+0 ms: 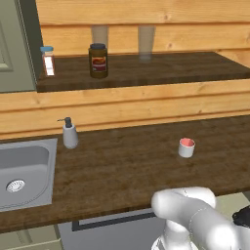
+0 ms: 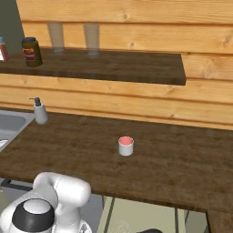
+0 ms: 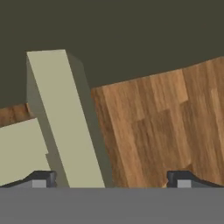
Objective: Pick the whisk from the drawer and place it on the counter.
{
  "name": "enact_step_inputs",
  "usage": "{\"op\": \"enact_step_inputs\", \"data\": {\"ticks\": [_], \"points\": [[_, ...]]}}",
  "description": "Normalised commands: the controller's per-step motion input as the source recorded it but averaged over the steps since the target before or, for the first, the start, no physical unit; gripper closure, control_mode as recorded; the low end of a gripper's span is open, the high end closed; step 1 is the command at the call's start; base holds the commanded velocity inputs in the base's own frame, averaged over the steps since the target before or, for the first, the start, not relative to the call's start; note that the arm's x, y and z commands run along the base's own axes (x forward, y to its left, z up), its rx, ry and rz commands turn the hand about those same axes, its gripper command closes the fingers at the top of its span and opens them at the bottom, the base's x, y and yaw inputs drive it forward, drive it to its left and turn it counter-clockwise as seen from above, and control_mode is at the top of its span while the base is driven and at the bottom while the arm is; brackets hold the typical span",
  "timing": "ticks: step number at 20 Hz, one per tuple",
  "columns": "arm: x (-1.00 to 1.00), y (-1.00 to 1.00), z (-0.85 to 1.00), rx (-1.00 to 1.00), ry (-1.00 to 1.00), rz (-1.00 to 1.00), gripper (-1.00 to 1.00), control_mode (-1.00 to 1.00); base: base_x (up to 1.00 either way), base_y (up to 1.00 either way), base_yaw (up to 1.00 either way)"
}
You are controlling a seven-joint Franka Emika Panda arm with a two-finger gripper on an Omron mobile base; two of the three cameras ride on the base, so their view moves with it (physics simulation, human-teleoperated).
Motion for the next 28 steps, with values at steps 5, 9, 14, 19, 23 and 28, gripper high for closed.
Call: {"op": "enact_step_inputs", "data": {"ticks": [5,9,14,19,23,28], "points": [[0.16,0.62,0.65,0.01,-0.1,-0.16,-1.0,-1.0,0.0,0.0,0.0],[0.64,0.93,0.5,0.0,-0.03,-0.19,-1.0,-1.0,0.0,0.0,0.0],[0.62,0.8,0.11,0.01,0.0,-0.17,-1.0,-1.0,0.0,0.0,0.0],[0.52,0.39,0.0,0.11,-0.08,-0.21,-1.0,-1.0,0.0,0.0,0.0],[0.51,0.0,-0.06,-0.01,-0.08,-0.16,-1.0,-1.0,0.0,0.0,0.0],[0.42,-0.01,-0.38,0.0,0.0,0.0,-1.0,-1.0,0.0,0.0,0.0]]}}
